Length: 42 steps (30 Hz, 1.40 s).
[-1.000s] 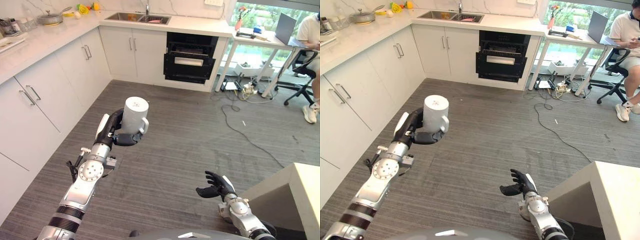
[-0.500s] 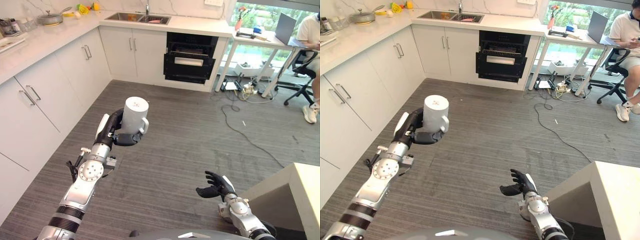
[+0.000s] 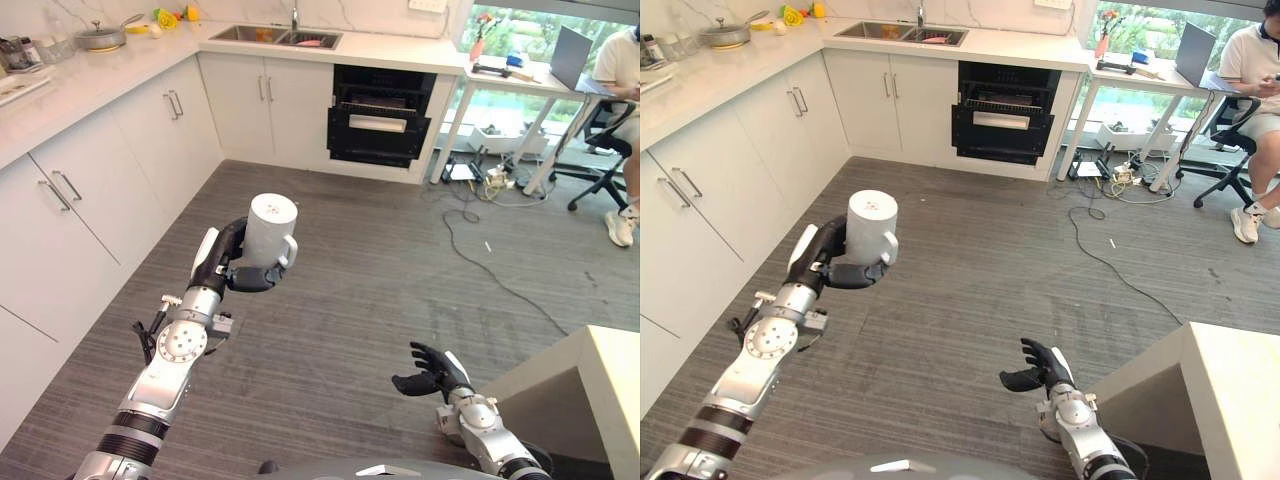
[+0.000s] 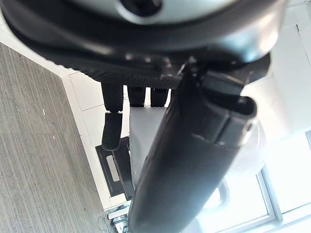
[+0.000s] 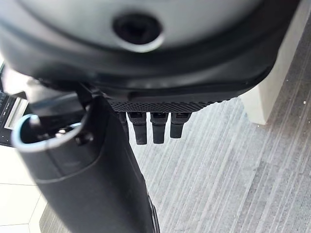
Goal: Place the dishes in the dishwasher.
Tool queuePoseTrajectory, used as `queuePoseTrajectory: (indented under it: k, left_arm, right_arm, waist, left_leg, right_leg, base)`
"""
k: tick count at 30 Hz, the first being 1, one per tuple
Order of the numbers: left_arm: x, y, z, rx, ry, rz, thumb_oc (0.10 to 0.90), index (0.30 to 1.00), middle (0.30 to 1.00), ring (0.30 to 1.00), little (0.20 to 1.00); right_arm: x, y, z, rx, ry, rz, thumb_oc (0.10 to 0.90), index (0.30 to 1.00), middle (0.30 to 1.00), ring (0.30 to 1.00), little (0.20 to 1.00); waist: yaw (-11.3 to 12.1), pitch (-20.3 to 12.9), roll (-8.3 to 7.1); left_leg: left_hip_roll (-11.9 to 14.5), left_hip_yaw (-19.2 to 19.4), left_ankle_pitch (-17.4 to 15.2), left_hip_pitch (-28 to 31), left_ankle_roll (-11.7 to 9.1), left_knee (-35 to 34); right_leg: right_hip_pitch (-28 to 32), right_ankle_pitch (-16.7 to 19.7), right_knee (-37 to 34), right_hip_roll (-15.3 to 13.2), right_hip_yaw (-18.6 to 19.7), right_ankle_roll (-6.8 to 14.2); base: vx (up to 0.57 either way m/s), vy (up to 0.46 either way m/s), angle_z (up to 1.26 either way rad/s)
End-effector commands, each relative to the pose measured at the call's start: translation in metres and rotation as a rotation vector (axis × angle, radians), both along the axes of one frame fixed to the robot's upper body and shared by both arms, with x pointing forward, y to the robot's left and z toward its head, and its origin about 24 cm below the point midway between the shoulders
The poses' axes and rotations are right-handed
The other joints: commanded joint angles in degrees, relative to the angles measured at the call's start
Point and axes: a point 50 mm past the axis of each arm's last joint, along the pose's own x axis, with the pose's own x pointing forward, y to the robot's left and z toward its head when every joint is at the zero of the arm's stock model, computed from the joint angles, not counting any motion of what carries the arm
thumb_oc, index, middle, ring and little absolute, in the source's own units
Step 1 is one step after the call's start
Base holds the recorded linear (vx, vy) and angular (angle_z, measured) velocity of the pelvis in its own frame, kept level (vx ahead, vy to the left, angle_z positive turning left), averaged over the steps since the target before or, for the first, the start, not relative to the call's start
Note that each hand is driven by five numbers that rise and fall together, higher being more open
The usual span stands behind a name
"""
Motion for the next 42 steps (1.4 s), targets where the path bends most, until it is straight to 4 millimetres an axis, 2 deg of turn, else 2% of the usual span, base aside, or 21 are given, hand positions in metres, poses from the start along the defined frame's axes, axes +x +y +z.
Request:
queuePoseTrajectory:
  k: [1, 15, 31, 34, 38, 41, 42]
  left_arm:
    - [-0.012, 0.001, -0.001, -0.105, -0.021, 0.040, 0.400, 0.300, 0.300, 0.300, 0.300]
    - [-0.015, 0.002, -0.005, -0.123, -0.003, 0.048, 0.400, 0.300, 0.300, 0.300, 0.300]
    - [-0.016, 0.001, -0.008, -0.130, 0.013, 0.047, 0.400, 0.300, 0.300, 0.300, 0.300]
    - [-0.015, 0.001, -0.007, -0.122, 0.006, 0.051, 0.400, 0.300, 0.300, 0.300, 0.300]
    - [-0.010, 0.003, -0.001, -0.108, -0.022, 0.062, 0.400, 0.300, 0.300, 0.300, 0.300]
    - [-0.009, 0.006, 0.004, -0.086, -0.045, 0.071, 0.400, 0.300, 0.300, 0.300, 0.300]
    - [-0.008, 0.008, 0.006, -0.073, -0.058, 0.078, 0.400, 0.300, 0.300, 0.300, 0.300]
  right_arm:
    - [-0.005, -0.011, 0.007, 0.114, -0.042, -0.079, 0.800, 0.900, 0.900, 0.900, 0.900]
    - [-0.010, -0.012, 0.002, 0.097, -0.006, -0.099, 0.800, 0.900, 0.900, 0.900, 0.900]
    - [-0.017, -0.014, -0.003, 0.087, 0.025, -0.105, 0.800, 0.900, 0.900, 0.900, 0.900]
    - [-0.014, -0.015, -0.002, 0.059, 0.023, -0.089, 0.800, 0.900, 0.900, 0.900, 0.900]
    - [-0.001, -0.018, 0.004, 0.017, 0.001, -0.066, 0.800, 0.900, 0.900, 0.900, 0.900]
    - [0.007, -0.019, 0.009, -0.015, -0.021, -0.035, 0.800, 0.900, 0.900, 0.900, 0.900]
    - [0.011, -0.018, 0.011, -0.024, -0.034, -0.026, 0.800, 0.900, 0.900, 0.900, 0.900]
  waist:
    - [-0.9, 1.5, 2.25]
    - [-1.3, 1.4, 2.60]
    - [-1.5, 1.3, 2.24]
    - [-1.2, 1.5, 2.15]
    - [-0.2, 2.2, 1.91]
    - [0.8, 2.6, 1.42]
    - [1.5, 3.0, 1.10]
  left_leg:
    - [-2.8, 11.0, -5.2, -0.6, 3.3, 0.3]
    - [-2.6, 11.6, -5.3, 0.4, 3.4, 0.3]
    - [-2.2, 11.8, -5.3, 0.5, 3.4, 0.3]
    - [-2.4, 11.6, -5.5, 0.4, 3.6, 0.4]
    - [-3.1, 11.5, -6.2, -0.8, 4.4, 1.6]
    - [-3.8, 11.4, -7.8, -2.2, 5.2, 4.3]
    - [-4.7, 11.3, -9.8, -3.6, 6.1, 7.6]
  right_leg:
    - [-4.1, -3.2, 1.6, 2.1, -2.8, 0.2]
    - [-3.7, -3.1, 1.3, 2.4, -2.4, 0.0]
    - [-3.8, -3.2, 1.7, 2.6, -2.5, -0.1]
    - [-4.2, -3.0, 1.9, 2.5, -2.6, 0.1]
    - [-5.7, -2.7, 3.4, 1.4, -2.7, 1.0]
    - [-6.7, -2.7, 5.2, 0.0, -2.9, 1.9]
    - [-7.5, -3.0, 7.8, -1.5, -3.0, 2.7]
  base:
    - [0.00, 0.000, 0.00]
    - [0.00, -0.001, -0.01]
    - [0.00, -0.003, -0.01]
    - [0.00, 0.026, 0.00]
    - [0.00, 0.096, -0.05]
    - [0.03, 0.136, -0.08]
    - [0.05, 0.180, -0.11]
